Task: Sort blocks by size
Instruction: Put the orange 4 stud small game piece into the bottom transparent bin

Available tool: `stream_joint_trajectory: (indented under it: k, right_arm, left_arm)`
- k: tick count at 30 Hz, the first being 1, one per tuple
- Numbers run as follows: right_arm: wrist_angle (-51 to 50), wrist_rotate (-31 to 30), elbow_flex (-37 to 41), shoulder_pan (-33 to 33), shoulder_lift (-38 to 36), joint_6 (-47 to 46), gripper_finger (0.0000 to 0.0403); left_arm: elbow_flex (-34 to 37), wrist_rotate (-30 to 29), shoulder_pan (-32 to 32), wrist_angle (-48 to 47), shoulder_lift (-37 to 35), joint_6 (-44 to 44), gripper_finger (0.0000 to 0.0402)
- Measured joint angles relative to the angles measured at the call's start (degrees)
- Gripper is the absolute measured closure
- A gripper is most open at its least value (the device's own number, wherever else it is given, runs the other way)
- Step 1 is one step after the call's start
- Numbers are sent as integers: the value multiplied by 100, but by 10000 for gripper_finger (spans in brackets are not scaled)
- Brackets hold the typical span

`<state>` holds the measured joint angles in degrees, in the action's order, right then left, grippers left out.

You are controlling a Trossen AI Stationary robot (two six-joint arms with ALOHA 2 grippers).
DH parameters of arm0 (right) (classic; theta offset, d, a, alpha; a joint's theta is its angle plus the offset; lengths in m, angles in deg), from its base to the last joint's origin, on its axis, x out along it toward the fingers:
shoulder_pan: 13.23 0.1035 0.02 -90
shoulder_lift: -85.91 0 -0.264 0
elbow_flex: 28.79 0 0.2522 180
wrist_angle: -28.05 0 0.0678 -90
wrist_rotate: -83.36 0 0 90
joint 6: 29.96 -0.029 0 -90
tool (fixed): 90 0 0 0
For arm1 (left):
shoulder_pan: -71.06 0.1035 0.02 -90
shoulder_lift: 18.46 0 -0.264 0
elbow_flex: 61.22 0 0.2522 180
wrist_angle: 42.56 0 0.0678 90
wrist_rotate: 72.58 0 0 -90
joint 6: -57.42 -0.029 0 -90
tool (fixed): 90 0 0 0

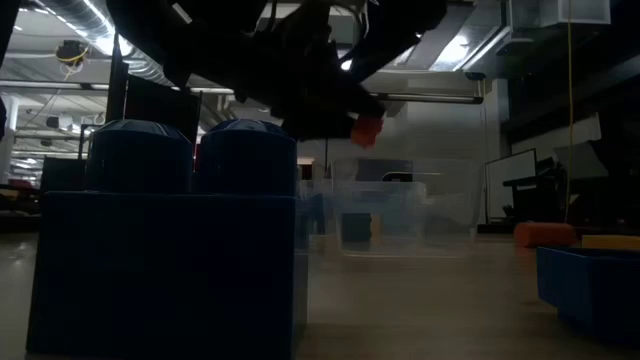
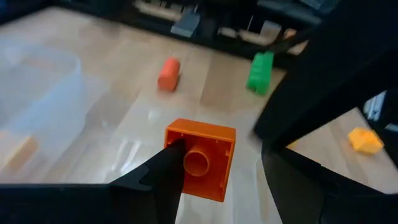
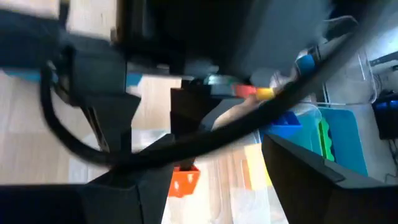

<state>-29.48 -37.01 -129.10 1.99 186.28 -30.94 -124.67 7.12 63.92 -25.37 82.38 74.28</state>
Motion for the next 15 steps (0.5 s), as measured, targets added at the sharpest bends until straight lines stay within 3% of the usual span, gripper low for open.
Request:
stream_joint_trajectory:
  k: [5,15]
  right_arm:
    - [-240,11,0,-26,98,-14,162]
    - [-1208,81,9,-24,289,-308,162]
  left_arm:
    - [-2,-7,0,320,-35,-101,205]
    - [2,-6,-37,-45,-310,-196,205]
